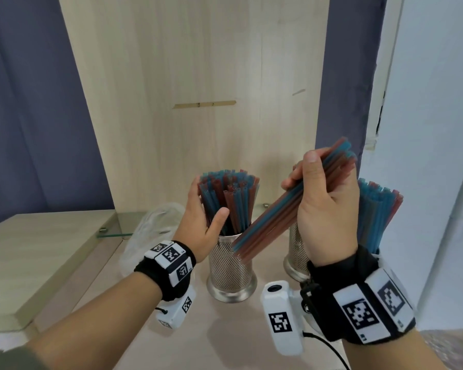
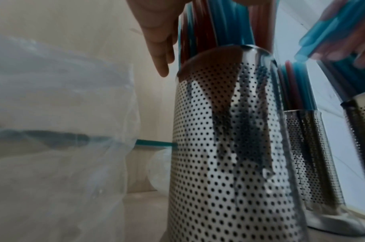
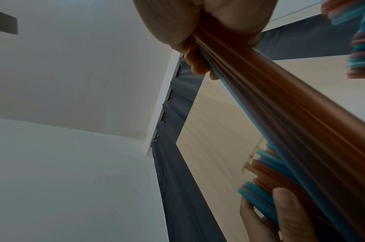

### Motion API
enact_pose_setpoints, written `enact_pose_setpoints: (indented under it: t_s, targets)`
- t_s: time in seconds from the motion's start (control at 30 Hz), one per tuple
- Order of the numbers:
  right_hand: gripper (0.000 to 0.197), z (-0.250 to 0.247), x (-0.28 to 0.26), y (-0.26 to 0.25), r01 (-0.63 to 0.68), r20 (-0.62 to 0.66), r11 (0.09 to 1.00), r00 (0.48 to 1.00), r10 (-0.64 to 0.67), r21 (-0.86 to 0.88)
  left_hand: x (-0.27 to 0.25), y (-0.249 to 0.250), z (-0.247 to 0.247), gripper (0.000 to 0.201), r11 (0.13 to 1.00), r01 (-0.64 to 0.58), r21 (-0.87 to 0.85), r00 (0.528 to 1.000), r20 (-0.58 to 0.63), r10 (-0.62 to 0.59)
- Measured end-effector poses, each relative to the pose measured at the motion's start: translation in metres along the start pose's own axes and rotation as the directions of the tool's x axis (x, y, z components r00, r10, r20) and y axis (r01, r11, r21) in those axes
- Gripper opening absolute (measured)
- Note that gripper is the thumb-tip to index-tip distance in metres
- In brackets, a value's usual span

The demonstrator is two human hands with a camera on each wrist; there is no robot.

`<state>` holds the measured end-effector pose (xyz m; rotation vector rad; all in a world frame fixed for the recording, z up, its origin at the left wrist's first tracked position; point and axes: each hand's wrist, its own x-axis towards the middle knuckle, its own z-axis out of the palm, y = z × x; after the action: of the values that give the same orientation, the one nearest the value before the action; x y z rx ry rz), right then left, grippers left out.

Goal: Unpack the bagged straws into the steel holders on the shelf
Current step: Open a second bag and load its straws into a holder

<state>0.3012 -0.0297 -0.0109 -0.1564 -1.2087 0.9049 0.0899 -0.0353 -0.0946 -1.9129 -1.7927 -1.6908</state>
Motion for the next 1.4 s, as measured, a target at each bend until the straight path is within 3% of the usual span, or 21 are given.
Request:
enact_pose_setpoints:
  t_s: [0.1,0.27,0.43,0.53,0.63,0.77,0.9,1.0,1.4]
  targets:
    - [0.009,0.003,0.001,-0.001,0.023,0.009,1.0,1.0,-0.023,-0.014,0.007,0.001,-0.001,0.103,0.998,0.058,0.04,0.998,0.012,-0.058]
    - [0.009,0.012,0.009,-0.001,0.054,-0.004,0.999,0.999,-0.054,0.0,0.021,0.011,-0.003,0.111,0.991,0.082,0.104,0.994,-0.081,-0.074]
    - [0.007,0.024,0.019,0.008,0.083,-0.014,0.997,0.996,-0.083,-0.007,0.019,0.014,-0.006,0.088,0.998,0.036,0.058,0.998,-0.056,-0.032]
    - [0.008,0.03,0.025,0.012,0.092,-0.001,0.996,0.996,-0.092,-0.016,0.013,0.01,-0.009,0.086,0.999,0.036,-0.038,0.997,-0.071,-0.039]
    - [0.008,0.036,0.03,0.014,0.108,0.015,0.993,0.994,-0.107,-0.051,0.01,0.014,-0.013,0.103,0.994,0.093,-0.055,0.995,-0.022,-0.095]
    - [0.008,0.044,0.035,0.014,0.124,0.043,0.99,0.992,-0.121,-0.072,0.013,0.01,-0.009,0.097,0.995,0.097,-0.033,0.993,0.07,-0.094]
    - [0.009,0.05,0.037,0.019,0.125,0.065,0.987,0.991,-0.118,-0.099,0.014,-0.002,-0.004,0.129,0.982,0.183,0.042,0.964,0.187,-0.188]
    - [0.009,0.053,0.039,0.023,0.137,0.064,0.981,0.99,-0.129,-0.14,0.008,-0.001,-0.001,0.117,0.985,0.159,0.074,0.971,0.166,-0.169]
    - [0.012,0.056,0.067,0.026,0.106,-0.17,0.991,0.978,-0.119,-0.087,0.001,-0.014,0.005,0.132,0.991,0.117,0.072,0.983,0.133,-0.125]
